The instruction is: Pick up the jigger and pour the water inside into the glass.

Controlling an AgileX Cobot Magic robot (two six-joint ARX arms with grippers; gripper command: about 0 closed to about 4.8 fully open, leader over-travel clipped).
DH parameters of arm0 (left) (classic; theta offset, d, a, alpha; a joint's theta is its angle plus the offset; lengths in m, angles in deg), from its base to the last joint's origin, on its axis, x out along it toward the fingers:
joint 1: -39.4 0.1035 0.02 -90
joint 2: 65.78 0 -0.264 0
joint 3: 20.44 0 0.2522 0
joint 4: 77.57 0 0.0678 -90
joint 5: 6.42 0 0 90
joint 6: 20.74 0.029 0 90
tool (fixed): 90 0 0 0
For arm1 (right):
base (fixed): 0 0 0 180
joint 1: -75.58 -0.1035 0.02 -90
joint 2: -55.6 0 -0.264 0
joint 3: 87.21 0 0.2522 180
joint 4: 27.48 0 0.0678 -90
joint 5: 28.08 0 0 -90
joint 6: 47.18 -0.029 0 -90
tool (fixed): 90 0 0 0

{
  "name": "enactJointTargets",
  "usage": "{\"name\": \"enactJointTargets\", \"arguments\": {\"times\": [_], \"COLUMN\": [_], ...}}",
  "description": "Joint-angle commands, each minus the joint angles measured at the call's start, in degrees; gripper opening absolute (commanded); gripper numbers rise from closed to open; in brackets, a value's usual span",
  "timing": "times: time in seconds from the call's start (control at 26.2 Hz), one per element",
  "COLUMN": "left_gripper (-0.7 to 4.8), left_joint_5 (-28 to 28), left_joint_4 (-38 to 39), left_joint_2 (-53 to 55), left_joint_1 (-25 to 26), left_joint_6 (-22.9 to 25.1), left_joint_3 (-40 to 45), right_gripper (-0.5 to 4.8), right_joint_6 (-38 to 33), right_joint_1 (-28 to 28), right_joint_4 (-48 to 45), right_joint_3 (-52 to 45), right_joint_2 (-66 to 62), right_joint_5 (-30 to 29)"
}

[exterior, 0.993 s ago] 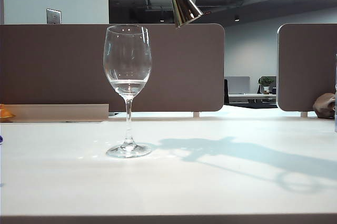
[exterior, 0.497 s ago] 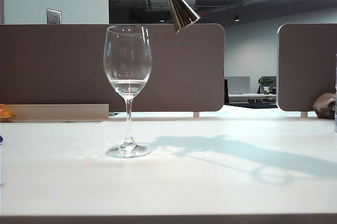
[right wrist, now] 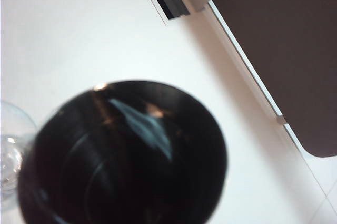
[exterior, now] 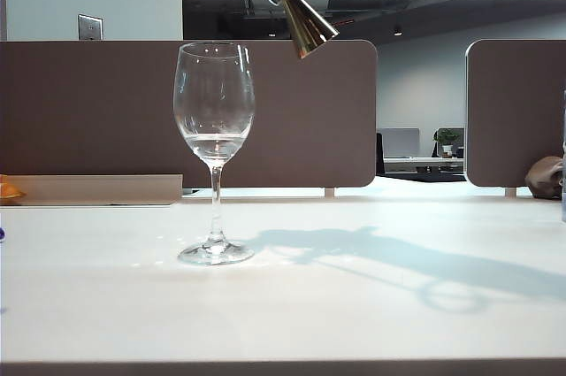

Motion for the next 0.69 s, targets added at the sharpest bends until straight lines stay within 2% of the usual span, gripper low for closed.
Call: {"name": "enactJointTargets", "arguments": {"times": [0.04, 0.69], "left_gripper": [-0.05, -0.05], "left_joint_5": [0.48, 0.48], "left_joint_4": [-0.11, -0.11], "left_joint_2": [0.04, 0.04], "left_joint_1": [0.09, 0.09], "left_joint_6": [0.46, 0.44], "left_joint_3": [0.07, 0.07], "right_gripper": [-0.01, -0.01], "right_joint_6": [0.7, 8.37], "right_joint_1": [-0.07, -1.36], "right_joint_4": [-0.13, 3.76], "right_joint_3": [0.52, 0.52], "right_joint_2": [0.42, 0.39], "right_joint_5": [0.48, 1.05]}}
